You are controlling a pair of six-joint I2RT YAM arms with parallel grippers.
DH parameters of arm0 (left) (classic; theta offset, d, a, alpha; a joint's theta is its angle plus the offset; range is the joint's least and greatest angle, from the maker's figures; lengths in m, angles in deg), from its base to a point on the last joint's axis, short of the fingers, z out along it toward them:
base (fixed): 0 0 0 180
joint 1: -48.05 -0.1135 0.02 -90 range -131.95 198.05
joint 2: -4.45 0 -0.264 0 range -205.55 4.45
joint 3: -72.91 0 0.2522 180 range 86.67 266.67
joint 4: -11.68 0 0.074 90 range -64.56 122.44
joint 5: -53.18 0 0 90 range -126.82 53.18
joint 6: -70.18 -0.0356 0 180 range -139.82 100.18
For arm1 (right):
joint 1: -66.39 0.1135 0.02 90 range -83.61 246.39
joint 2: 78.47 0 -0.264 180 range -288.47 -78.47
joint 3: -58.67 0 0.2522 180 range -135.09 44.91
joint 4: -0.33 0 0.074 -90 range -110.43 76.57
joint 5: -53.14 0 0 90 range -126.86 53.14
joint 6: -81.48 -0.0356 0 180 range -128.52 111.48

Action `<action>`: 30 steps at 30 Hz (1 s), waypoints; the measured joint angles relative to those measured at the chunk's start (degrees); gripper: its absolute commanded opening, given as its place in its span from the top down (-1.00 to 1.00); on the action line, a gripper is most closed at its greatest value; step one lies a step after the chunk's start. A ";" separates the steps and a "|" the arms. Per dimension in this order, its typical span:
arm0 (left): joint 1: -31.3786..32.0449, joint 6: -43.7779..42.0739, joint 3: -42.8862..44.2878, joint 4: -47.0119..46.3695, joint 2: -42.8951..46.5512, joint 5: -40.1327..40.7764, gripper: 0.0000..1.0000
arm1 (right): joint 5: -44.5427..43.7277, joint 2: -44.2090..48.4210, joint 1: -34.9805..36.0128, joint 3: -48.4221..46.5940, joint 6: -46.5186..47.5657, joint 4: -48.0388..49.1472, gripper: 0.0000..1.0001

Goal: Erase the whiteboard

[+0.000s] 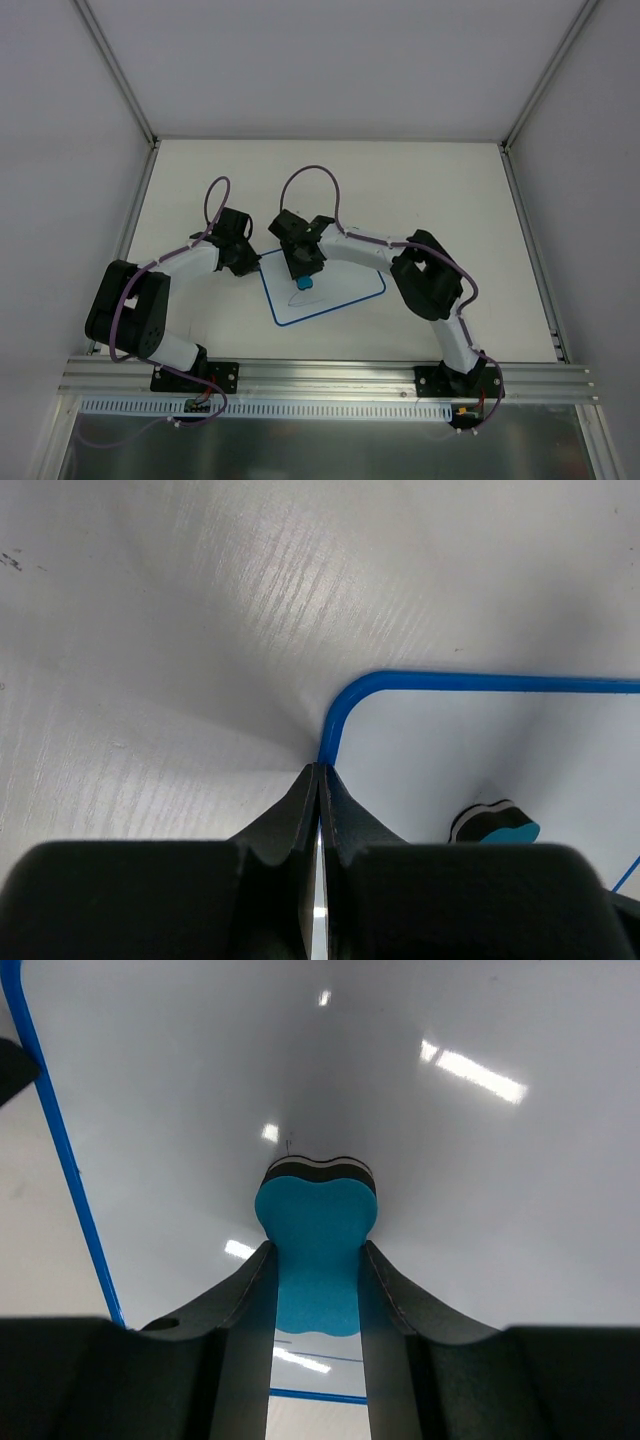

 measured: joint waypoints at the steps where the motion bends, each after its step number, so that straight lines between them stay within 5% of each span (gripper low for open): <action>1: 0.00 0.13 0.00 0.02 -0.04 -0.13 1.00 | 0.04 0.61 0.33 0.96 0.17 0.15 0.99; 21: 0.02 0.83 -0.04 0.00 -0.09 -0.72 1.00 | -0.24 15.63 -3.06 22.80 -3.19 5.68 0.99; 30: 0.00 0.83 -0.11 -0.04 -0.07 -0.83 1.00 | -4.11 9.84 1.81 14.38 -3.82 0.96 0.99</action>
